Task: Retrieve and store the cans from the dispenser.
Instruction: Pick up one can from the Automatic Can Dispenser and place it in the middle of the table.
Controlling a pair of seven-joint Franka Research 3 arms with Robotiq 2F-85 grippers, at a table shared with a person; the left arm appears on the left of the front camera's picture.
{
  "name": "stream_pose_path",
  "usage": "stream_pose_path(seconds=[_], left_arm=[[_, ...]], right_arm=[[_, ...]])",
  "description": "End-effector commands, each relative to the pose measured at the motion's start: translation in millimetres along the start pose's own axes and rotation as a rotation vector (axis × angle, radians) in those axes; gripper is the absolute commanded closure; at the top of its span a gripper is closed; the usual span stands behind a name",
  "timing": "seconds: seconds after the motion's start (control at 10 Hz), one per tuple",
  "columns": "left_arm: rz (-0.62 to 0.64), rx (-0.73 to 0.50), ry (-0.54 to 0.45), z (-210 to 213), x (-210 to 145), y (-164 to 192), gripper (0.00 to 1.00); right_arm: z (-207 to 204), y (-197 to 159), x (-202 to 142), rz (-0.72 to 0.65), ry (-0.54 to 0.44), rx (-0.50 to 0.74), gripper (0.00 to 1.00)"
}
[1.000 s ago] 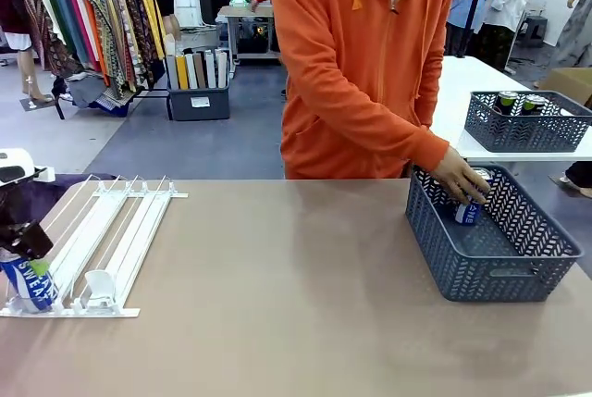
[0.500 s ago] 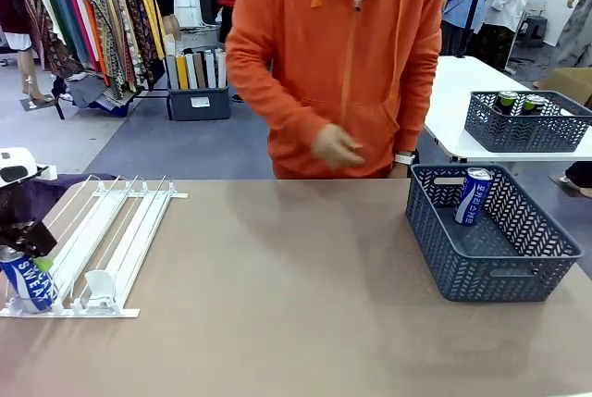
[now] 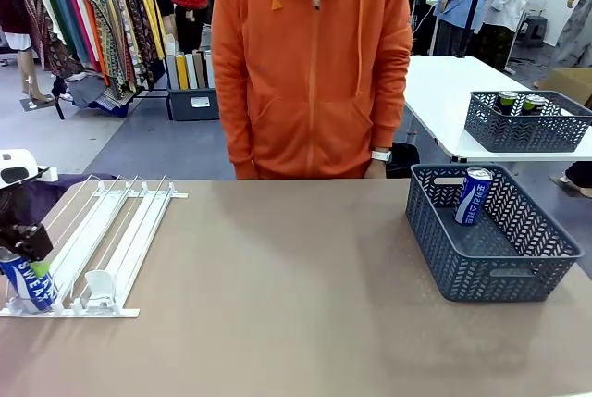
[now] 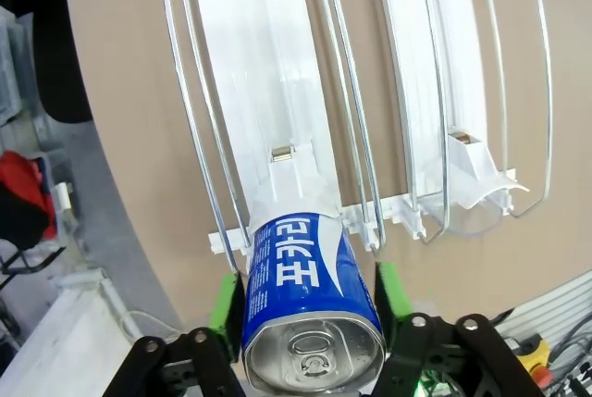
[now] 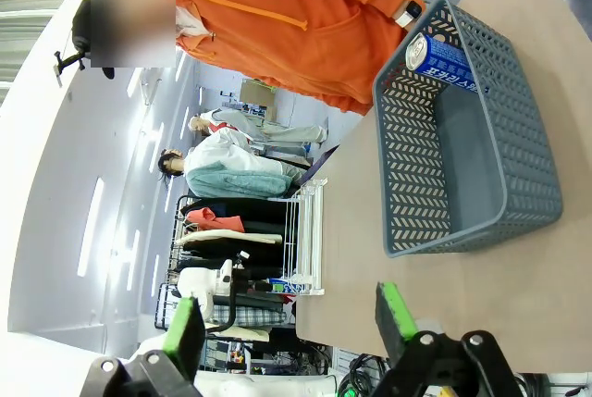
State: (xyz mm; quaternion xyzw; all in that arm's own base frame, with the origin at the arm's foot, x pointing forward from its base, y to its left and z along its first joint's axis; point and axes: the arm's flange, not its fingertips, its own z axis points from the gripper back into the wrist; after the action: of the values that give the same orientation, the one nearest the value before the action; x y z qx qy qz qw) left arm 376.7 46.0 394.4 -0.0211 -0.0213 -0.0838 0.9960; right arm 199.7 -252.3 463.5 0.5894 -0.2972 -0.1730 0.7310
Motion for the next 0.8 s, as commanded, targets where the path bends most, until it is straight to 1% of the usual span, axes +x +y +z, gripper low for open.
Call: stream_pose_path(seconds=[0.0,0.3,0.4,0.5,0.6,0.7], left_arm=[[-0.005,0.006,0.016,-2.1,0.9,-0.5,1.00],[-0.021,0.005,0.014,1.8,0.0,-4.2,1.00],[-0.023,0.023,0.009,7.5,-1.8,-6.8,1.00],[-0.016,0.035,-0.022,20.9,-4.0,-8.5,1.00],[0.019,0.059,-0.083,46.6,-10.5,-10.6,1.00],[0.071,0.097,-0.137,86.3,-24.9,-14.8,1.00]], right_arm=[[-0.7,2.7,3.2,0.027,-0.014,0.026,0.00],[-0.7,2.7,3.2,0.027,-0.014,0.026,0.00],[-0.7,2.7,3.2,0.027,-0.014,0.026,0.00],[-0.7,2.7,3.2,0.027,-0.014,0.026,0.00],[-0.7,2.7,3.2,0.027,-0.014,0.026,0.00],[-0.7,2.7,3.2,0.027,-0.014,0.026,0.00]])
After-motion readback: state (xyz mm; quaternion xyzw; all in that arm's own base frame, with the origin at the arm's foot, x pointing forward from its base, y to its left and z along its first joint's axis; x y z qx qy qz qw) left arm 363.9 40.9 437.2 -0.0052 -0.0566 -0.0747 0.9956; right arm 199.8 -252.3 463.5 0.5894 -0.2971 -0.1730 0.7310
